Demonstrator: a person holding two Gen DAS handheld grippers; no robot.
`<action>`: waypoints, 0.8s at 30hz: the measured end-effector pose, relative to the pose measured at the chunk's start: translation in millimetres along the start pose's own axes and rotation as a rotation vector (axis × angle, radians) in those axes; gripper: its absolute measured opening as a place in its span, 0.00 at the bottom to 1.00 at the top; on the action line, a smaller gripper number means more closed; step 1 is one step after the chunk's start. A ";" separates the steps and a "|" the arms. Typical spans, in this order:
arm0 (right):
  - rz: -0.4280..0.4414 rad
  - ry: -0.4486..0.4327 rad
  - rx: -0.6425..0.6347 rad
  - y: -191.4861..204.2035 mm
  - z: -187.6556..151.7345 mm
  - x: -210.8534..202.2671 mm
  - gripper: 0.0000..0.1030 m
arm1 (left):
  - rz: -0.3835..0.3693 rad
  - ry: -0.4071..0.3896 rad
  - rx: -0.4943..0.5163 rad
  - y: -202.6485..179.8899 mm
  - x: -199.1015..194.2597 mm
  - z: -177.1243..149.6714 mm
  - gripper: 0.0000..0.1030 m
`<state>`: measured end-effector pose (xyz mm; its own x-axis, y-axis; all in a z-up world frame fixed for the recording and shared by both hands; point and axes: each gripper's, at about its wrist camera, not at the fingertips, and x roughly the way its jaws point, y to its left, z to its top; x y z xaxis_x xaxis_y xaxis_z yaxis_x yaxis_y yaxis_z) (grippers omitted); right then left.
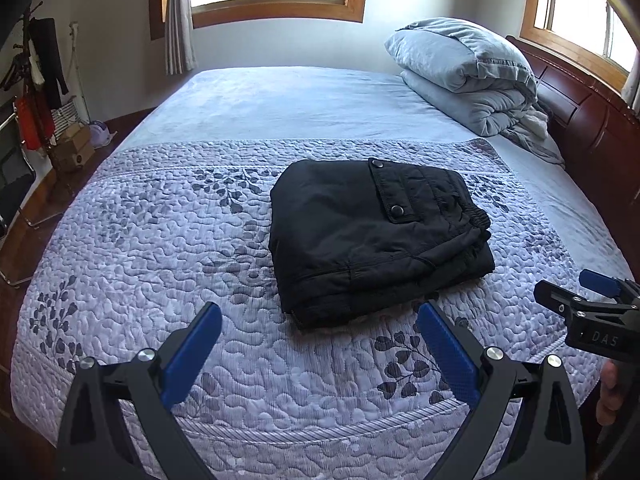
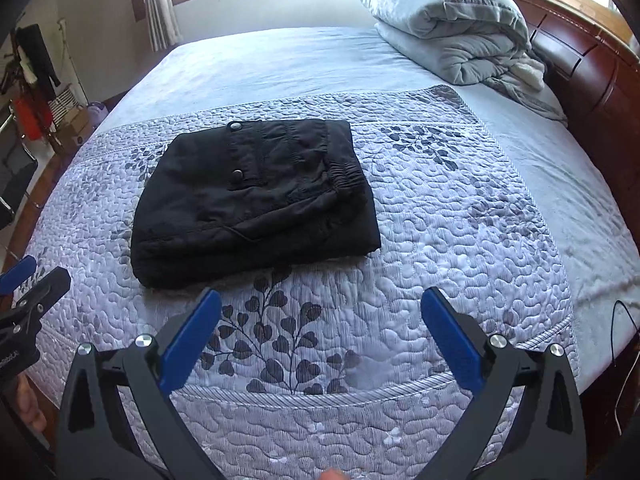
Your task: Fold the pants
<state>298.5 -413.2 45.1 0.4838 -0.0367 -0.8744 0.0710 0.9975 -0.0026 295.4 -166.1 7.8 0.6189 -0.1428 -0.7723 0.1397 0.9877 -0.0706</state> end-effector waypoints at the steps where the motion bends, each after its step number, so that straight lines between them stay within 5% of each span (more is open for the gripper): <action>1: -0.001 0.001 0.000 0.3 -0.5 0.4 0.97 | -0.002 0.001 -0.001 0.7 0.1 -0.6 0.96; 24: -0.001 0.009 -0.004 2.4 -3.0 4.8 0.97 | -0.006 0.012 -0.009 5.4 1.9 -1.3 0.96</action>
<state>298.4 -410.8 39.4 0.4755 -0.0368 -0.8789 0.0679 0.9977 -0.0050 296.3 -160.9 5.0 0.6092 -0.1479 -0.7791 0.1366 0.9873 -0.0806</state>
